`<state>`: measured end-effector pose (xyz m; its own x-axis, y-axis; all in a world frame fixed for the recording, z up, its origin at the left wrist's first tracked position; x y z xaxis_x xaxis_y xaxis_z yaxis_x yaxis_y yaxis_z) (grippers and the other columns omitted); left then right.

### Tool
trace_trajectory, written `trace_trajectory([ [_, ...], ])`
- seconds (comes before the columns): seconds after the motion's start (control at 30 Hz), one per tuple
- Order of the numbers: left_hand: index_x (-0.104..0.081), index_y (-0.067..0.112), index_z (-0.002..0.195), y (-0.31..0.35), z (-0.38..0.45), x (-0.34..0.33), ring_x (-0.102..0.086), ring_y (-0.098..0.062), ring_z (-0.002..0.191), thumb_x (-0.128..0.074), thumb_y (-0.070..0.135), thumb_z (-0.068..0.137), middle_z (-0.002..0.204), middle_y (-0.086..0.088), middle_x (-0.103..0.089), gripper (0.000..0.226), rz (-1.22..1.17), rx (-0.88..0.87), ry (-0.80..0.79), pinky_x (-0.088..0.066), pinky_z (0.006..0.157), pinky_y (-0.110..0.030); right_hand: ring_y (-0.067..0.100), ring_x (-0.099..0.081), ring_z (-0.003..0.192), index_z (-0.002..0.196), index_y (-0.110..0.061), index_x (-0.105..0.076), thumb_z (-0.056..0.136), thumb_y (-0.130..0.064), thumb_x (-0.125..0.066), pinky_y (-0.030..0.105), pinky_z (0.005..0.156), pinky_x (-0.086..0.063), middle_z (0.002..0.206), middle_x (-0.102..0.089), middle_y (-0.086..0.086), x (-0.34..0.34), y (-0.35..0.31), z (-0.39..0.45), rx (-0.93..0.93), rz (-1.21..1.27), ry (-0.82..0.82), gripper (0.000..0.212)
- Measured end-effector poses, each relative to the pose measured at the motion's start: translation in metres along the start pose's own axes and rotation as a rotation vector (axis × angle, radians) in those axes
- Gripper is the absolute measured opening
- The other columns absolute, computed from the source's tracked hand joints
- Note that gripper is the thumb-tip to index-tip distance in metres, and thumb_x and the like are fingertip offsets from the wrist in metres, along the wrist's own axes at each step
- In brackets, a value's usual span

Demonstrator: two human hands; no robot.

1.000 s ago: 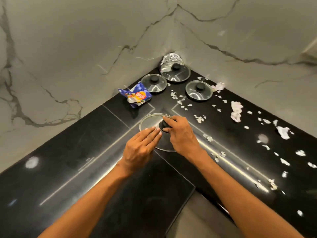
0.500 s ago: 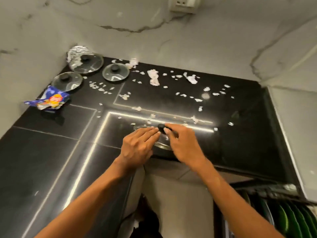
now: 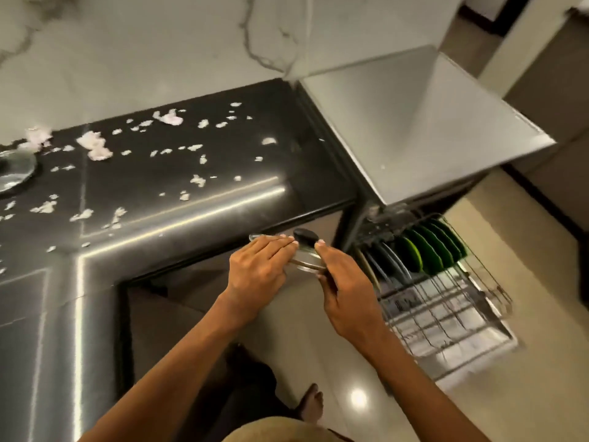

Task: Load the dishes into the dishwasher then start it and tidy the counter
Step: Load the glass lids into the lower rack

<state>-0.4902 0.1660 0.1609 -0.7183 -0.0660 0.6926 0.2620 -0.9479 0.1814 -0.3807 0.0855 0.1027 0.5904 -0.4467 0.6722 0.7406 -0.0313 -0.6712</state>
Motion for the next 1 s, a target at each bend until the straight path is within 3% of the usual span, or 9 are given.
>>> trace_trajectory([
  [0.17, -0.079, 0.006, 0.091, 0.077, 0.029, -0.066, -0.074, -0.02, 0.088, -0.062, -0.013, 0.067, 0.096, -0.004, -0.077, 0.035, -0.161, -0.124, -0.057, -0.06, 0.074, -0.034, 0.019, -0.05, 0.136, 0.146, -0.004, -0.05, 0.097, -0.005, -0.061, 0.029, 0.114, -0.04, 0.144, -0.056, 0.009, 0.065, 0.061, -0.061, -0.182, -0.073, 0.098, 0.05],
  [0.5, -0.078, 0.007, 0.095, 0.203, 0.063, -0.204, -0.073, -0.02, 0.091, -0.07, -0.012, 0.066, 0.098, -0.004, -0.076, 0.035, -0.461, -0.357, -0.34, -0.06, 0.078, -0.036, 0.023, -0.059, 0.125, 0.144, -0.009, -0.053, 0.094, -0.003, -0.067, 0.037, 0.104, -0.051, 0.137, -0.062, 0.01, 0.15, 0.16, -0.16, -0.545, -0.195, 0.295, 0.053],
  [0.6, -0.079, 0.006, 0.094, 0.227, 0.069, -0.241, -0.074, -0.019, 0.091, -0.074, -0.015, 0.06, 0.096, -0.005, -0.077, 0.04, -0.535, -0.394, -0.406, -0.059, 0.082, -0.036, 0.023, -0.06, 0.126, 0.143, -0.008, -0.054, 0.093, -0.003, -0.068, 0.039, 0.103, -0.052, 0.137, -0.062, 0.01, 0.165, 0.184, -0.173, -0.599, -0.221, 0.33, 0.053],
  [0.87, -0.078, 0.006, 0.097, 0.273, 0.1, -0.336, -0.073, -0.02, 0.088, -0.075, -0.015, 0.064, 0.096, -0.005, -0.077, 0.039, -0.627, -0.461, -0.564, -0.06, 0.077, -0.036, 0.024, -0.065, 0.118, 0.14, -0.007, -0.057, 0.092, -0.004, -0.07, 0.03, 0.1, -0.051, 0.132, -0.066, 0.011, 0.211, 0.257, -0.182, -0.757, -0.281, 0.394, 0.05],
  [1.0, -0.078, 0.008, 0.098, 0.292, 0.125, -0.387, -0.074, -0.021, 0.086, -0.07, -0.012, 0.067, 0.095, -0.005, -0.077, 0.038, -0.626, -0.493, -0.671, -0.061, 0.074, -0.037, 0.027, -0.067, 0.112, 0.139, -0.007, -0.058, 0.095, -0.007, -0.067, 0.034, 0.094, -0.055, 0.13, -0.067, 0.012, 0.231, 0.298, -0.177, -0.846, -0.299, 0.414, 0.045],
])
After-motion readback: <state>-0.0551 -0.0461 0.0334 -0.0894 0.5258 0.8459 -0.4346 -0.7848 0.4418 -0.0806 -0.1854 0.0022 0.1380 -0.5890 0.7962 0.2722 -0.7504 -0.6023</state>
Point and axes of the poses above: each hand's wrist, its own z-axis towards the middle knuckle, its own x-axis out of the back of the hand, y = z × x, the point moved 10 cm from there along z, towards the middle knuckle
